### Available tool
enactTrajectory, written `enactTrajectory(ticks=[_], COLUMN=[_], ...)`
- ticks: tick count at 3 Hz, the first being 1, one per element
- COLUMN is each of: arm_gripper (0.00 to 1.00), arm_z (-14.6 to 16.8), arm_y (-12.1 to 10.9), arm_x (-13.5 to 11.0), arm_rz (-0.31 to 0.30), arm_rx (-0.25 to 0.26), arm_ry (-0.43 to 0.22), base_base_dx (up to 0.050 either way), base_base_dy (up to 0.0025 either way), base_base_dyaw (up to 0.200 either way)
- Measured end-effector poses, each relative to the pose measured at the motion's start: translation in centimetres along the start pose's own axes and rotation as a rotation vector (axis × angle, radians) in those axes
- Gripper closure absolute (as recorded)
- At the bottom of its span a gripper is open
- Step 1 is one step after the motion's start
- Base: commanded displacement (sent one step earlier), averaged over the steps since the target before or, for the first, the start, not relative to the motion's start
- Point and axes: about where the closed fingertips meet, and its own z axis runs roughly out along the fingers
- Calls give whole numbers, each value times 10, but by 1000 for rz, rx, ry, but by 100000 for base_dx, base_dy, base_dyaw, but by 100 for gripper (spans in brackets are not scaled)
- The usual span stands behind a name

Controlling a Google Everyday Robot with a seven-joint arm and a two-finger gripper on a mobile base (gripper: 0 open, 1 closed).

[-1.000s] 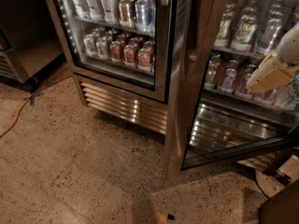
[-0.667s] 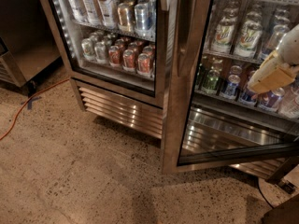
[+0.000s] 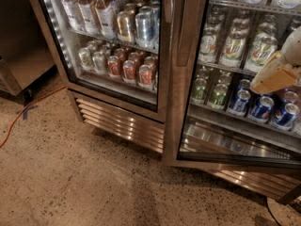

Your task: Close right fridge door

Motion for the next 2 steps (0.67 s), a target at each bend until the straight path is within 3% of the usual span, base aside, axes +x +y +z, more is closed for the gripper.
enactTrajectory(ticks=[2], arm_gripper=[100], arm_z=[0], arm_y=[0], arm_x=[0], arm_rz=[0], arm_rx=[0], arm_ry=[0], base_base_dx=[5002], base_base_dy=[-1], base_base_dyaw=[26])
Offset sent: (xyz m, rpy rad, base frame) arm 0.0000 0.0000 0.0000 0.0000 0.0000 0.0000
